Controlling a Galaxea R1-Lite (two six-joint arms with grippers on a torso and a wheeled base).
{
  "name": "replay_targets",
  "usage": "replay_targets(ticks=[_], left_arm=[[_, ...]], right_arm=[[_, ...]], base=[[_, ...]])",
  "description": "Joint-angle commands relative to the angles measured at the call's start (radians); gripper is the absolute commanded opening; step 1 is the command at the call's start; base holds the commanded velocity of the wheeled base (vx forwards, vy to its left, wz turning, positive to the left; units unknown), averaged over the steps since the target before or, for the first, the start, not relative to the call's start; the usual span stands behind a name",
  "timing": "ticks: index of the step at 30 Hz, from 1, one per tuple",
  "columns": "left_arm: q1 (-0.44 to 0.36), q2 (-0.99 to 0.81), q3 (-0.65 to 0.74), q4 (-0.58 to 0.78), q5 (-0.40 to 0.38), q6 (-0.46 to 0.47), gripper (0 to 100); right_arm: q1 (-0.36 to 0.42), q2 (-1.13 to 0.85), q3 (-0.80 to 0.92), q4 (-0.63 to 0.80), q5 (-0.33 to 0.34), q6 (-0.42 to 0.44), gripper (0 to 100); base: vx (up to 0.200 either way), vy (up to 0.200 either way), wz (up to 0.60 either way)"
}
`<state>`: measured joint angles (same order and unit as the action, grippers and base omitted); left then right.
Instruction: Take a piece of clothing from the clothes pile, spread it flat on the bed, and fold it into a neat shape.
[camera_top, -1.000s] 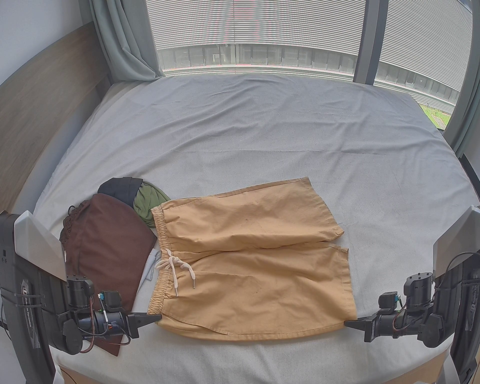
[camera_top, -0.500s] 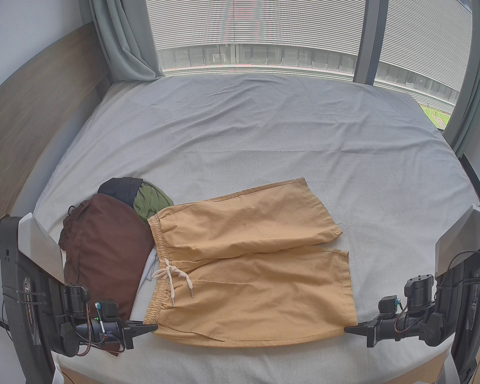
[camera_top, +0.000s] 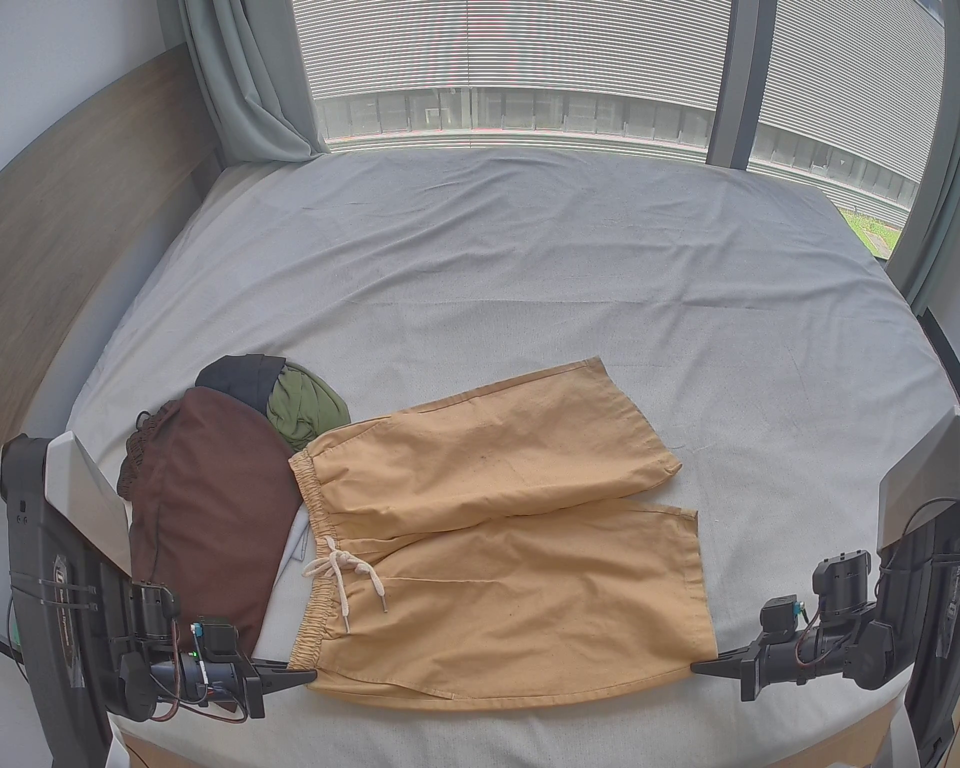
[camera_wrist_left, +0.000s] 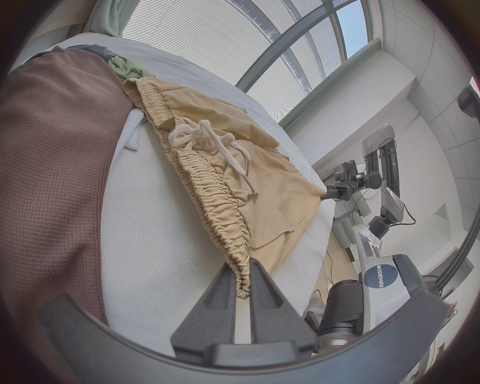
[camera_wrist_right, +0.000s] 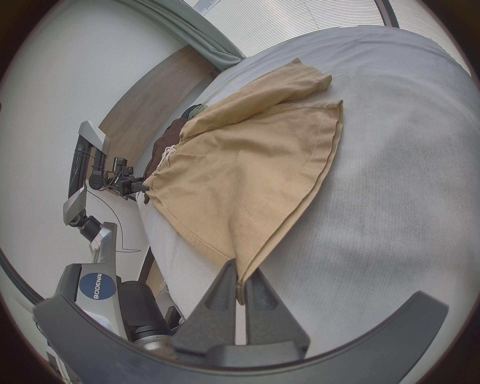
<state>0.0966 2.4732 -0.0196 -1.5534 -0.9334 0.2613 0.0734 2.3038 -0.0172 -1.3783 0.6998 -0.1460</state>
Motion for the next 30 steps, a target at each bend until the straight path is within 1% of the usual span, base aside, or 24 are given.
replay_targets(ticks=[1,3,6,11,17,20,30], left_arm=[[0.011,0.015,-0.003,-0.001,-0.008,0.004,0],[0.009,0.009,-0.007,-0.001,-0.015,0.000,0],[-0.001,-0.043,-0.019,-0.001,-0.027,-0.048,0],[-0.026,-0.126,-0.020,-0.001,-0.028,-0.146,0],[-0.043,-0.198,-0.039,-0.001,-0.028,-0.218,0],[-0.049,-0.218,-0.042,-0.001,-0.028,-0.237,0],[-0.067,-0.289,-0.066,-0.001,-0.027,-0.295,0]], right_arm=[[-0.009,-0.021,0.016,-0.015,0.007,0.002,0],[-0.009,-0.030,0.016,-0.025,0.012,0.003,0],[-0.009,-0.046,0.016,-0.082,0.043,0.026,0],[-0.001,-0.046,0.016,-0.162,0.044,0.085,0],[0.006,-0.073,0.010,-0.162,0.049,0.094,0],[0.006,-0.080,-0.001,-0.162,0.055,0.097,0],[0.025,-0.150,-0.030,-0.162,0.072,0.180,0]], base=[[0.000,0.000,0.00],[0.000,0.000,0.00],[0.000,0.000,0.00],[0.000,0.000,0.00],[0.000,0.000,0.00],[0.000,0.000,0.00],[0.000,0.000,0.00]])
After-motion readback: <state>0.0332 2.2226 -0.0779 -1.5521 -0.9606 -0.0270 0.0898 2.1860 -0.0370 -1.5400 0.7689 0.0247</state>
